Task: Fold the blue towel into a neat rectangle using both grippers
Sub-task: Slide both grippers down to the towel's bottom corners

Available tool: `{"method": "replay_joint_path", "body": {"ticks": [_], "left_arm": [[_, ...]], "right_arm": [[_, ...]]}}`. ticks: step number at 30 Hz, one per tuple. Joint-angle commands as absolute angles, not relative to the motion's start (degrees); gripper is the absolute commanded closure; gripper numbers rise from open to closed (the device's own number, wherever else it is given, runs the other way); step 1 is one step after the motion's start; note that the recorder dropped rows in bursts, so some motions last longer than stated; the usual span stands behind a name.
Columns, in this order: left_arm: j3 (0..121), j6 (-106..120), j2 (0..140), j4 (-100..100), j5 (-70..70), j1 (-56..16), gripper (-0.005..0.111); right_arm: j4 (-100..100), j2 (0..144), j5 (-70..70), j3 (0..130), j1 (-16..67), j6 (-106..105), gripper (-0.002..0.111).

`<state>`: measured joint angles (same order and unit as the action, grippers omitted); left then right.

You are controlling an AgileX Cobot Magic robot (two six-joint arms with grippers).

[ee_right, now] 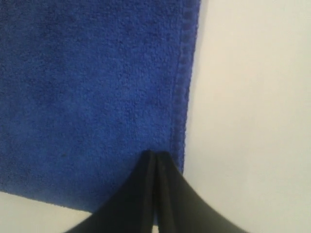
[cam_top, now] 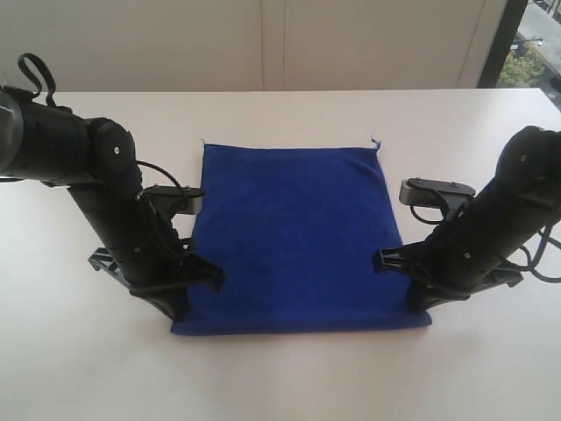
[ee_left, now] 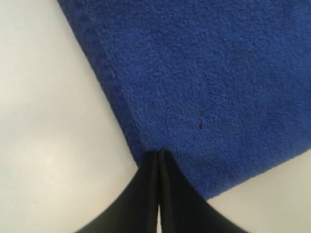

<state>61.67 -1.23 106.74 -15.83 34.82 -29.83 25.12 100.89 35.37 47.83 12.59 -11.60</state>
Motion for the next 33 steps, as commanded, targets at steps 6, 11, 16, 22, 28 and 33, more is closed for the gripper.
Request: {"method": "replay_joint_path", "body": {"ticks": [6,11,16,22,28,33], "left_arm": [[60.7,-1.7,106.7,-14.7,35.5,-29.9,0.107],[60.8,-1.6,103.7,-14.7,34.5,-29.9,0.107],[60.8,-1.6,100.1,-14.7,34.4,-29.9,0.107],[60.8,1.9,95.2,-15.2,37.3,-29.9,0.107],[60.8,31.7,88.6,-15.2,45.1,-29.9,0.107],[60.8,43.6,88.6,-15.8,45.4,-29.9,0.107]], "right_arm": [[25.9,100.8,34.2,47.6,12.6,-11.6,0.108],[25.9,98.1,32.9,47.6,12.6,-11.6,0.108],[25.9,93.1,32.7,47.6,12.6,-11.3,0.108],[24.2,86.7,35.9,47.6,12.6,-12.4,0.108],[23.5,80.4,43.7,47.6,12.6,-33.0,0.108],[27.1,80.3,48.8,47.6,12.6,-64.1,0.108]]}}
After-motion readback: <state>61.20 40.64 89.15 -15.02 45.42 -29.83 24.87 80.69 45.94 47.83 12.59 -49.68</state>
